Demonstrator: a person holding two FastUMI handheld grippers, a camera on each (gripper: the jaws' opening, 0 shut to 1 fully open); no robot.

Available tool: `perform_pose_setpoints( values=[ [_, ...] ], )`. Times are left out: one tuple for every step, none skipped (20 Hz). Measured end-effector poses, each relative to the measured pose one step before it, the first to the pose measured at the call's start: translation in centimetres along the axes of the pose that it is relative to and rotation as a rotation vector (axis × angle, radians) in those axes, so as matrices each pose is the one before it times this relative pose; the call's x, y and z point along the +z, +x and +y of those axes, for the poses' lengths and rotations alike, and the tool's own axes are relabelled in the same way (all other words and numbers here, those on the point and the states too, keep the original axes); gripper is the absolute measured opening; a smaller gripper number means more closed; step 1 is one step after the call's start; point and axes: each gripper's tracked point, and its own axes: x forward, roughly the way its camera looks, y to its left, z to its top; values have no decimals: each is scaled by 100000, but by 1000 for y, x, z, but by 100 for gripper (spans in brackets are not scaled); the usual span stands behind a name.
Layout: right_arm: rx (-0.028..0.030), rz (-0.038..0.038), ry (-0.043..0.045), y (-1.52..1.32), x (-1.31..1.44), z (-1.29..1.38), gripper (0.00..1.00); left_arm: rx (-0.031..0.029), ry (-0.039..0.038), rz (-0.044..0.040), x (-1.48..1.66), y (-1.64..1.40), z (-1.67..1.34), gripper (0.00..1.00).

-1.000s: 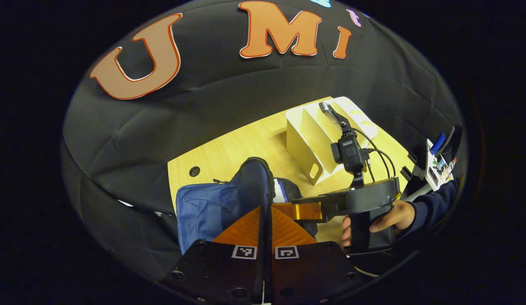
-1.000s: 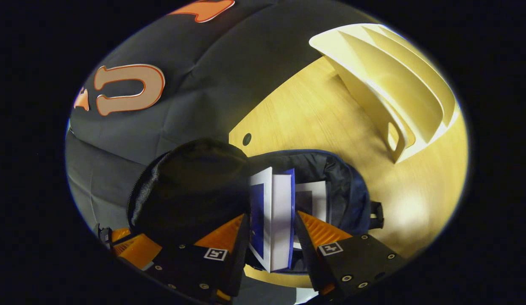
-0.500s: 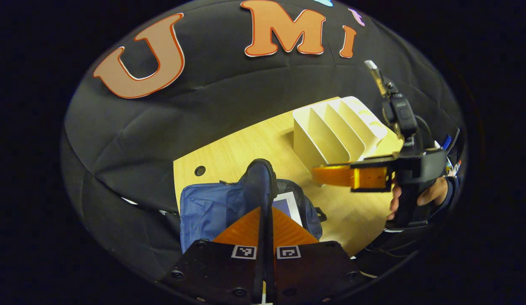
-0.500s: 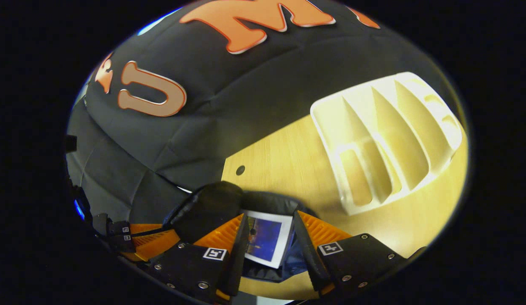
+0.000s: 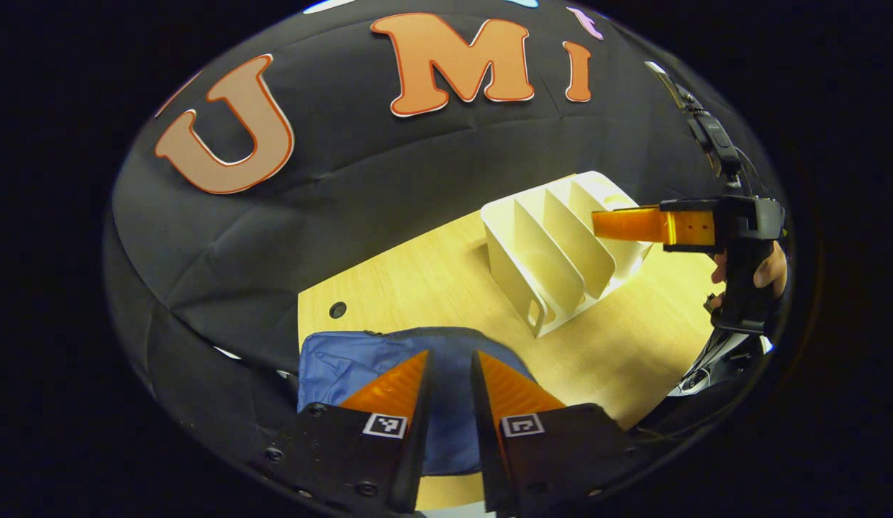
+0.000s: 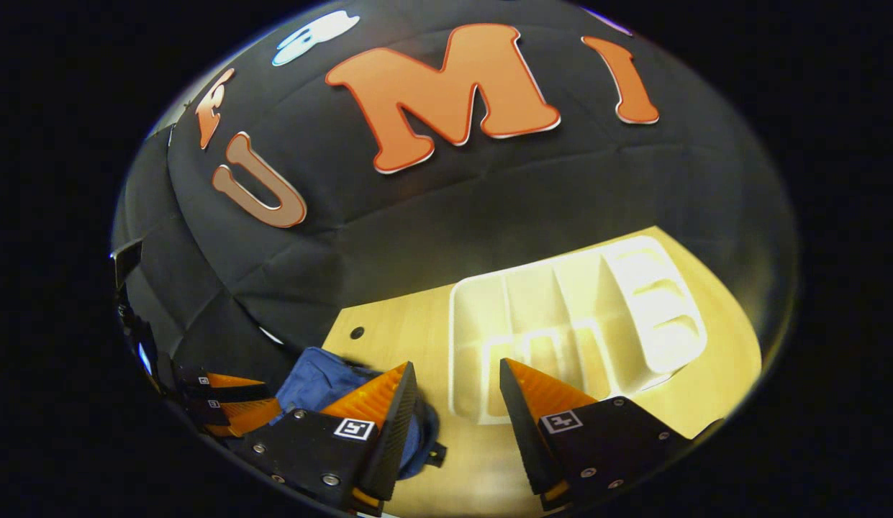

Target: Open the schoolbag, grab two books from the bookshelf and put them into the schoolbag.

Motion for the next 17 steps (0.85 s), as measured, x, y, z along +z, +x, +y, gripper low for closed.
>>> perform_pose_setpoints(
  values=[
    [-1136,-2116,-698,-554,806,-986,69,-1190,-877,-1326,504,156,-1218,48],
    [-1024,-2037,-1153,-480,746,-966,69,-435,-1042,-2062,791,273,-1027,49],
    [-1040,-2117,-1483,-590,765,-953,69,631,-1466,-2685,861,167,-609,61],
    [-1079,-2386,-1698,-445,733,-1038,73,1128,-1790,-3488,1200,197,-508,72],
    [-997,-2603,-1405,-556,914,-806,80,246,-2451,-3666,980,44,-843,84],
    [-1046,-2286,-1475,-482,899,-845,82,-682,-2624,-2859,906,-84,-1077,96],
    [-852,-2472,-1158,-507,785,-803,86,-254,-1947,-3537,1007,84,-682,99],
    [-526,-2596,-1077,-365,645,-615,87,1536,-326,-3953,1143,48,-448,99],
    [-206,-2521,-1342,-120,494,-548,87,4061,744,-4737,1245,-149,183,99],
    [-1119,-2175,-936,-203,438,-719,89,3308,1239,-5575,1530,-279,106,99],
    [-1167,-1678,-701,27,334,-650,93,1333,605,-4522,550,-44,-262,98],
    [-381,-1306,-380,-71,287,-497,94,788,112,-4059,711,-171,-312,98],
    [428,-1360,-726,-308,330,-168,94,703,-102,-3178,533,32,-344,98],
    [-246,-2031,-1074,-269,490,-221,94,2150,-449,-2851,617,-35,-65,100],
    [-173,-2304,-1608,-208,508,-353,94,2545,-668,-2943,481,-119,68,98],
    [-750,-4015,-2152,-349,785,-546,94,3350,-1736,-3713,632,-218,402,98],
    [-1105,-5496,-3204,-217,1257,-485,94,1243,-1771,-4302,453,-87,-16,100]
  ],
)
